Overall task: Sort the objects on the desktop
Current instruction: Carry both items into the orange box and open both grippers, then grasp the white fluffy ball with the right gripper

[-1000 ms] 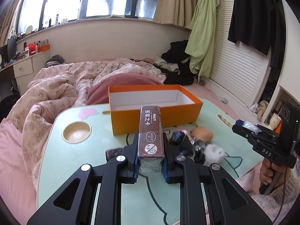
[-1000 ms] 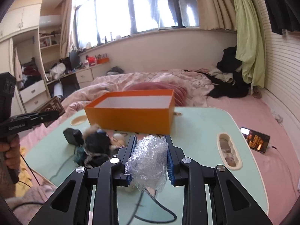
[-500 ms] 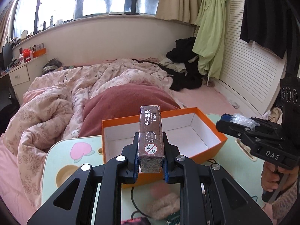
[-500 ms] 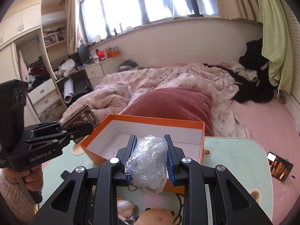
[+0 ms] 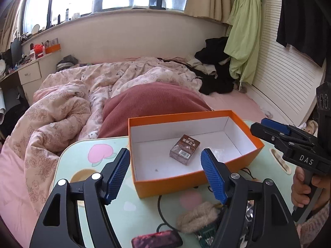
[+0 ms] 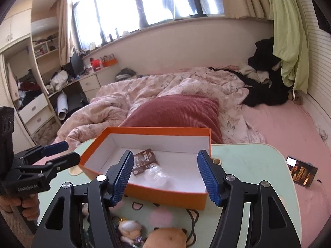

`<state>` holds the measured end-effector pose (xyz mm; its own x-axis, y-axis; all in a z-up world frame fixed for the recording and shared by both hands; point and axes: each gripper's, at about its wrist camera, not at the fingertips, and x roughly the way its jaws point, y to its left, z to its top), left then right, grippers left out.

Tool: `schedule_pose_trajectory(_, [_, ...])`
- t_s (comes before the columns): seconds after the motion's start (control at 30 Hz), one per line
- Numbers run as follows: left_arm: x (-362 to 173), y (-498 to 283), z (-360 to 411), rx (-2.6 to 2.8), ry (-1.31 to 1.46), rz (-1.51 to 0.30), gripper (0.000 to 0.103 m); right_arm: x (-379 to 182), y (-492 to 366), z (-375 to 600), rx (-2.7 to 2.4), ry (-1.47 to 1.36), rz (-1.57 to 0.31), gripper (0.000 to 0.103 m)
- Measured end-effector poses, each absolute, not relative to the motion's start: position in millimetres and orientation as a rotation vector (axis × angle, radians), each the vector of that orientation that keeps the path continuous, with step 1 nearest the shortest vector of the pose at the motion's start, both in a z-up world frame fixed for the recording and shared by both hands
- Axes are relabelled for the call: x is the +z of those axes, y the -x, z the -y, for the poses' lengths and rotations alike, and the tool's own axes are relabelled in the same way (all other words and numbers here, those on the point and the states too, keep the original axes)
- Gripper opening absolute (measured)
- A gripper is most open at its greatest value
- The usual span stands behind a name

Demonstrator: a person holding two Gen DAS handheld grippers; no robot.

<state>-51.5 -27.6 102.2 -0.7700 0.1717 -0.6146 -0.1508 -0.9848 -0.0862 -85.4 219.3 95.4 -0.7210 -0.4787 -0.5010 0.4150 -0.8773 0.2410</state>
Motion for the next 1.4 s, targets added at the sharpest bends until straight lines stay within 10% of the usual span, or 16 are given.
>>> schedule_pose_trajectory(0.6, [17.1,-73.7,19.4,2.726,1.115,-0.038,0.073,12.9,-44.8,-242.1,-2.605,-0.871,-0.102,0.074])
schedule_pose_trajectory(0.87, [8.7,-66.3,13.3,2.729,1.145,-0.093,0.103,-5.0,-41.0,-245.0,-2.621,-0.893,-0.062,0.091])
schedule_pose_trajectory(1.4, [7.7,-66.8,13.9,2.73,1.141,-0.091,0.103,-6.0,-45.3,-248.6,-2.663,-0.81,-0.046,0.082])
